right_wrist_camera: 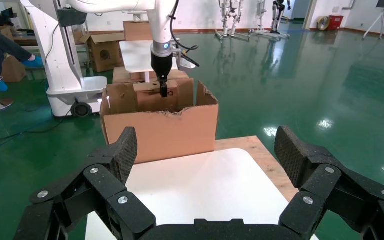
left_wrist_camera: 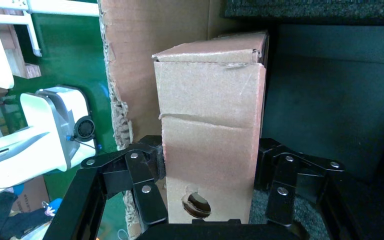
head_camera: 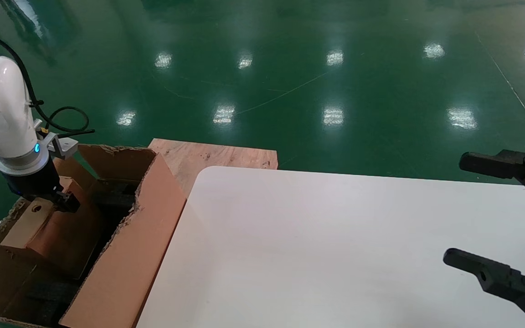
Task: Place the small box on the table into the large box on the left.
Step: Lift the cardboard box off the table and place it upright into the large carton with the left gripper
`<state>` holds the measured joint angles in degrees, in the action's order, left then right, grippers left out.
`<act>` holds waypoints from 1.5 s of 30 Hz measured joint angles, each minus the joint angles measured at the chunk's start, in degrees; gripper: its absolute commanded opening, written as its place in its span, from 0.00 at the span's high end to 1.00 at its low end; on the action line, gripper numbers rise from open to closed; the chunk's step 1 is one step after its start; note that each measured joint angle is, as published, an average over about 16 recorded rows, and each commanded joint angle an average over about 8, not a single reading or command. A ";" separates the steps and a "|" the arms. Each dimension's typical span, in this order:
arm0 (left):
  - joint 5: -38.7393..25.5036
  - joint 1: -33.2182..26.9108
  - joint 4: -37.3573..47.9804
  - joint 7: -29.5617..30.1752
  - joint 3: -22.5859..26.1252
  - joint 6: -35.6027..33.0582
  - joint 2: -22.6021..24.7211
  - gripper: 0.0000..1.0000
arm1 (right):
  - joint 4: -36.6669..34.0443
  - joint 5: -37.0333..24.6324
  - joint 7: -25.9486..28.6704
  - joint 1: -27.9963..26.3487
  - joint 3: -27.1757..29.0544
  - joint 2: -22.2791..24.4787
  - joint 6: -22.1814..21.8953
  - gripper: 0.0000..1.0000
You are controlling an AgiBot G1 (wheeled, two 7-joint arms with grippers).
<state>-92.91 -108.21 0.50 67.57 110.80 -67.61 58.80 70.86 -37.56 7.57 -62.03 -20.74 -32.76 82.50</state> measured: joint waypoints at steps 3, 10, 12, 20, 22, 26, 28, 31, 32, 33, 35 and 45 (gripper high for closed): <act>0.19 0.21 -0.16 -0.07 -0.14 0.63 -0.28 1.00 | 0.00 0.00 0.00 0.00 0.00 0.00 0.00 0.00; 0.63 0.65 -0.50 -0.29 -0.45 1.61 -0.75 0.22 | -0.01 0.00 0.00 0.01 0.00 0.00 -0.01 0.00; 0.73 0.72 -0.56 -0.33 -0.52 1.79 -0.84 0.00 | -0.01 0.00 0.00 0.01 0.00 0.00 -0.01 0.00; 0.86 0.83 -0.64 -0.40 -0.62 2.09 -0.96 0.00 | -0.01 0.00 0.00 0.02 0.00 0.01 -0.01 0.00; 0.85 0.82 -0.63 -0.39 -0.61 2.07 -0.95 0.00 | -0.01 0.00 0.00 0.02 0.00 0.01 -0.01 0.00; 0.82 0.79 -0.59 -0.36 -0.59 2.02 -0.91 0.00 | -0.01 0.00 0.00 0.02 0.00 0.01 -0.01 0.00; 0.81 0.76 -0.56 -0.35 -0.58 2.00 -0.90 0.00 | -0.01 0.00 0.00 0.02 0.00 0.01 -0.01 0.00; 0.77 0.73 -0.54 -0.34 -0.56 1.96 -0.88 0.00 | -0.01 0.00 0.00 0.02 0.00 0.01 -0.01 0.00; 0.76 0.72 -0.53 -0.33 -0.56 1.95 -0.87 0.00 | -0.01 0.00 0.00 0.02 0.00 0.01 -0.01 0.00; 0.75 0.71 -0.52 -0.33 -0.55 1.93 -0.86 0.00 | -0.01 0.00 0.00 0.02 0.00 0.01 -0.01 0.00; 0.74 0.70 -0.51 -0.32 -0.54 1.90 -0.85 0.00 | -0.01 0.00 0.00 0.01 0.00 0.01 -0.01 0.00; 1.07 -0.18 -1.26 -0.97 -0.79 2.55 -0.27 0.00 | -0.01 0.00 0.00 0.02 0.00 0.01 -0.01 0.00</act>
<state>-91.84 -108.38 -0.76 66.60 110.01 -65.06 58.53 70.85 -37.56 7.57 -62.01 -20.74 -32.75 82.49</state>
